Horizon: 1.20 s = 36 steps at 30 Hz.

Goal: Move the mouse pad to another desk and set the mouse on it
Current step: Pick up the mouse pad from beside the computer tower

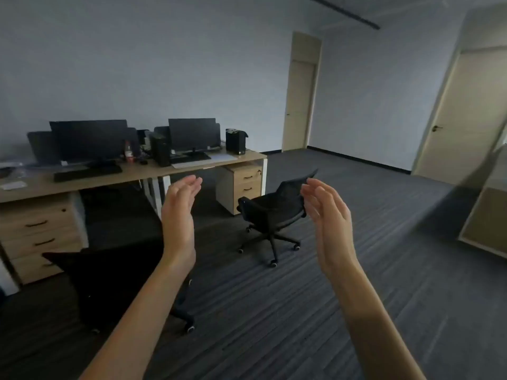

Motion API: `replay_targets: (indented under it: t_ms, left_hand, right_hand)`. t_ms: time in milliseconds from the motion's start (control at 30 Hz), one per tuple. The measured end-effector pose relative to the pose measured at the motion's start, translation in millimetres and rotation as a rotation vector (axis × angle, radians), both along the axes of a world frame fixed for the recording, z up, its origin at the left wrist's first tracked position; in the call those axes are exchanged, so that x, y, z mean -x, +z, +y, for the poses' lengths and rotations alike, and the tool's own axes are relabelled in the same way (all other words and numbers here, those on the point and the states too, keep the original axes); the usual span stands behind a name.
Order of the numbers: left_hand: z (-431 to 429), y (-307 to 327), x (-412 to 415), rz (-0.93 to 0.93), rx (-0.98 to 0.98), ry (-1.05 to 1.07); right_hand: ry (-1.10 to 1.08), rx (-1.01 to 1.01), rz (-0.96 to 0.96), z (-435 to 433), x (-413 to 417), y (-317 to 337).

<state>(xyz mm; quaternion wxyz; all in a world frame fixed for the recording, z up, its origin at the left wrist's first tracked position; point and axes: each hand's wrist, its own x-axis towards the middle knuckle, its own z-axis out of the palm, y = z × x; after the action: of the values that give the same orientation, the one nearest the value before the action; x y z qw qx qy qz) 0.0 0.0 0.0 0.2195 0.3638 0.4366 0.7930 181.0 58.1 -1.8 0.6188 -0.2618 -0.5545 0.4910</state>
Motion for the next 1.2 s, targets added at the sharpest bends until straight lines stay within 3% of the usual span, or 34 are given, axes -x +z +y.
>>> replay_targets:
  t_ms: [333,1200]
  left_hand:
    - [248,26,86,0.058,-0.012,-0.015]
    - [832,-4,295,-0.001,0.029,0.178]
  right_hand:
    - [0.000,-0.014,0.039,239,98,25]
    - [0.065,-0.004,0.010,858,297,3]
